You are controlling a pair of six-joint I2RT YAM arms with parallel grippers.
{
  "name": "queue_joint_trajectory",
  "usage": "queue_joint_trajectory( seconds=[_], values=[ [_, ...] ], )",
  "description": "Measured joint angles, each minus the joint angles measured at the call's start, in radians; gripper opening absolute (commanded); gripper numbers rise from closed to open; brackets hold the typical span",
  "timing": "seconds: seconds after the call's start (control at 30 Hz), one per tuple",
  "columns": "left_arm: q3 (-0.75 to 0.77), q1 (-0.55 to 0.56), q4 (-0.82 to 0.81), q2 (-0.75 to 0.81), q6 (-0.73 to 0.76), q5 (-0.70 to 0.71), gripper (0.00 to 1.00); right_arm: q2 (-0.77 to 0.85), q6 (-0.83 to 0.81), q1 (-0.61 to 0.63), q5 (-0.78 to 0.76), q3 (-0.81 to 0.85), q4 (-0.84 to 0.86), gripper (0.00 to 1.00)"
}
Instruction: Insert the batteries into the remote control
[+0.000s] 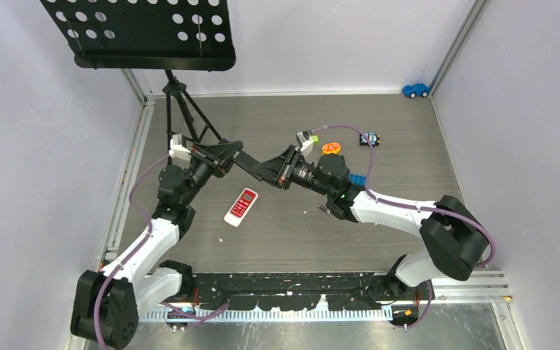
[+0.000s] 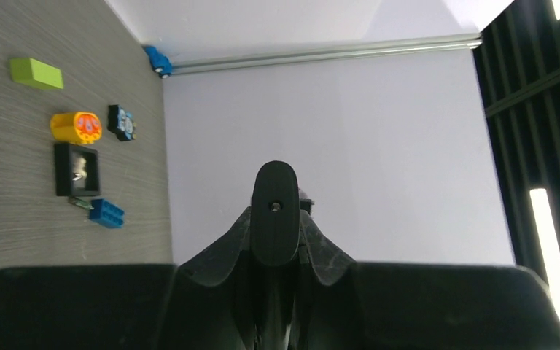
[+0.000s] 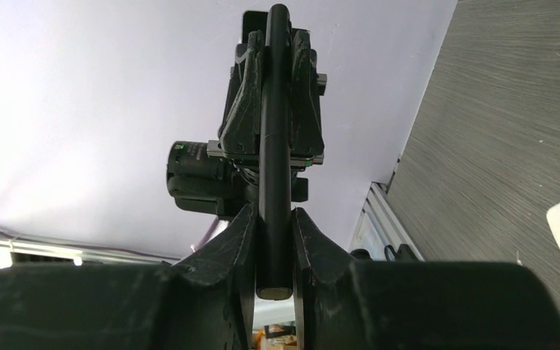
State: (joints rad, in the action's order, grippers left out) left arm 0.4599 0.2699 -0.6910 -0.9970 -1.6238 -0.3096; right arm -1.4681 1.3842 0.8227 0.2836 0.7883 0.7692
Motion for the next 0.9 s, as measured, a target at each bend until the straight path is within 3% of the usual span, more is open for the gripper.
queue_joint_trajectory(
  seconds=[0.13,0.27,0.37,0.63,0.9],
  values=[
    [0.0,0.008,0.079,0.05,0.072,-0.005,0.0,0.023,-0.047,-0.002,0.025,-0.027,-0.011,0.39],
    [0.008,0.039,0.151,0.082,0.131,-0.058,0.0,0.075,-0.118,-0.003,0.045,-0.071,-0.065,0.71],
    [0.016,0.046,0.173,0.089,0.158,-0.093,0.0,0.122,-0.177,-0.007,0.051,-0.085,-0.152,0.79],
    [0.056,0.039,0.198,0.061,0.249,-0.208,0.0,0.262,-0.34,-0.014,0.108,-0.083,-0.296,0.8],
    [0.181,0.037,0.194,0.003,0.369,-0.444,0.0,0.243,-0.501,-0.014,0.256,0.0,-0.447,0.56]
  ],
)
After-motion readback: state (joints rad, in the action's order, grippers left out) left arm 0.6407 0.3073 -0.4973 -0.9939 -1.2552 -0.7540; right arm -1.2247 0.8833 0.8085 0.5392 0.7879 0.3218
